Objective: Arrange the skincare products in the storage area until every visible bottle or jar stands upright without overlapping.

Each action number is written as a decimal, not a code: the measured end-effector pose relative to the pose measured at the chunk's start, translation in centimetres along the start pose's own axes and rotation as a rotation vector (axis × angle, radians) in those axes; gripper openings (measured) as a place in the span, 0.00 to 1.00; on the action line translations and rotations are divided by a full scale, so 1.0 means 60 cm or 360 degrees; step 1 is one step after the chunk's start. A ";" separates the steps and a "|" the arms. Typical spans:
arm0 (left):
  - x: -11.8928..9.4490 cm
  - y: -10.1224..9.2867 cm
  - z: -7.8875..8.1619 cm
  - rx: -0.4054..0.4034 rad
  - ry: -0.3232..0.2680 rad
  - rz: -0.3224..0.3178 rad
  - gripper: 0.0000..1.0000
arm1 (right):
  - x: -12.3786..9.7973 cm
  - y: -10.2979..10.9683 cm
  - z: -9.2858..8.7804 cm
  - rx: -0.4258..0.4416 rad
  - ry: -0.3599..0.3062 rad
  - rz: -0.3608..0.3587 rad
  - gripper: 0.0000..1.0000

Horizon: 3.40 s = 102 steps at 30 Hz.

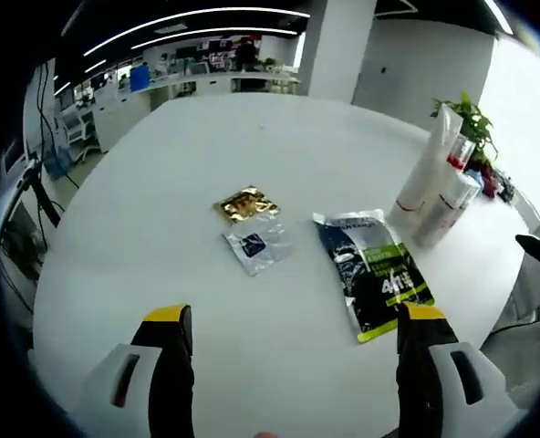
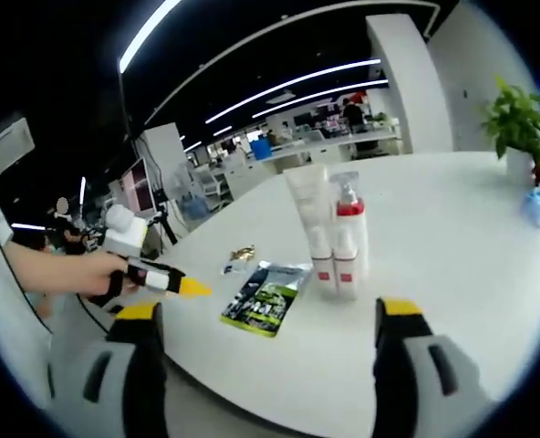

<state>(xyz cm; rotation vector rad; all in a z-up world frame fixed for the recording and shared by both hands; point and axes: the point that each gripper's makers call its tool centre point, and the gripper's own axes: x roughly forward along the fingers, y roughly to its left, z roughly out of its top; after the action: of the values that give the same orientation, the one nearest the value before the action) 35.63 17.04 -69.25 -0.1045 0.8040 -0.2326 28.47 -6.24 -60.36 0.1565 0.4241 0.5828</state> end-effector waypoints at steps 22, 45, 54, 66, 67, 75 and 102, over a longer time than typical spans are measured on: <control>0.108 0.042 0.063 -0.0130 0.0044 0.0317 0.71 | 0.002 -0.007 -0.001 0.0050 0.0004 -0.0023 0.96; 0.136 0.055 0.048 -0.0128 0.0116 0.0464 0.56 | 0.000 -0.015 -0.006 0.0098 0.0013 -0.0046 0.94; 0.136 0.050 0.051 -0.0096 0.0073 0.0424 0.38 | -0.001 -0.017 -0.009 0.0100 0.0016 -0.0049 0.94; 0.129 0.050 0.051 -0.0121 0.0083 0.0379 0.37 | -0.002 -0.017 -0.008 0.0097 0.0011 -0.0050 0.94; 0.128 0.050 0.051 -0.0114 0.0082 0.0377 0.37 | -0.002 -0.017 -0.008 0.0097 0.0011 -0.0050 0.94; 0.104 0.051 0.061 -0.0097 0.0061 0.0358 0.37 | -0.001 -0.013 -0.007 0.0082 0.0009 -0.0049 0.94; 0.045 0.006 -0.006 -0.0067 0.0086 0.0273 0.38 | -0.002 -0.013 -0.003 0.0064 -0.0001 -0.0054 0.94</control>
<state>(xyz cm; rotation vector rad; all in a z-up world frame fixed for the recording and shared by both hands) 37.24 16.69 -71.45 -0.0684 0.8671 -0.0567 28.70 -6.96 -60.71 0.1875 0.4374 0.5413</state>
